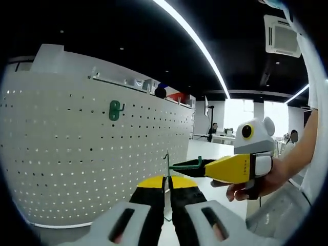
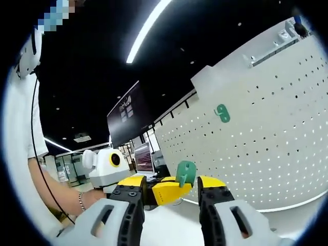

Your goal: Insert the hook assembly into the mounting plate slot until the hook locks in place.

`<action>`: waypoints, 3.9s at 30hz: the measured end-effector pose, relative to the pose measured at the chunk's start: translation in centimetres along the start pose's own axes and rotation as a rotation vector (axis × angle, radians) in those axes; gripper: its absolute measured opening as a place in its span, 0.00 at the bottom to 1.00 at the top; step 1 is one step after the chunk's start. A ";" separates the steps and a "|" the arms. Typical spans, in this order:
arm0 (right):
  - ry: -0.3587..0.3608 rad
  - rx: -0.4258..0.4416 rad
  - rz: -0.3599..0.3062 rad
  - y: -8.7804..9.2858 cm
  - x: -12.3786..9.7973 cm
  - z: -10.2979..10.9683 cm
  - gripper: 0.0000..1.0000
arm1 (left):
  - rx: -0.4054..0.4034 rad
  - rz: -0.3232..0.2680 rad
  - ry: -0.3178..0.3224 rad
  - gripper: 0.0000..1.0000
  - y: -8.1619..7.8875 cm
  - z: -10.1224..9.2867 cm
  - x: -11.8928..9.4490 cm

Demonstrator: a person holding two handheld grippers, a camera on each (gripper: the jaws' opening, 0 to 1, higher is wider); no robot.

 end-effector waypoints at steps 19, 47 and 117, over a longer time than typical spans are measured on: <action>0.039 -0.013 0.011 -0.1 0.5 -0.2 0.17 | -0.008 -0.006 -0.002 0.02 0.0 -0.1 0.0; 0.184 0.052 0.010 0.1 0.5 -0.2 0.01 | -0.005 0.014 -0.029 0.02 0.2 -0.6 0.2; 0.425 -0.327 0.219 -1.2 0.3 -0.8 0.00 | 0.048 0.200 -0.093 0.89 3.0 -0.4 0.6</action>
Point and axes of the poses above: the point that each gripper's makers call its tool centre point, and the gripper's own axes: x roughly forward along the fingers, z roughly to its left, y roughly out of its underside, the point moved 10 cm from there along -x, roughly backward along the fingers, and after that the axes turned 9 degrees about z, right-handed, at the moved point
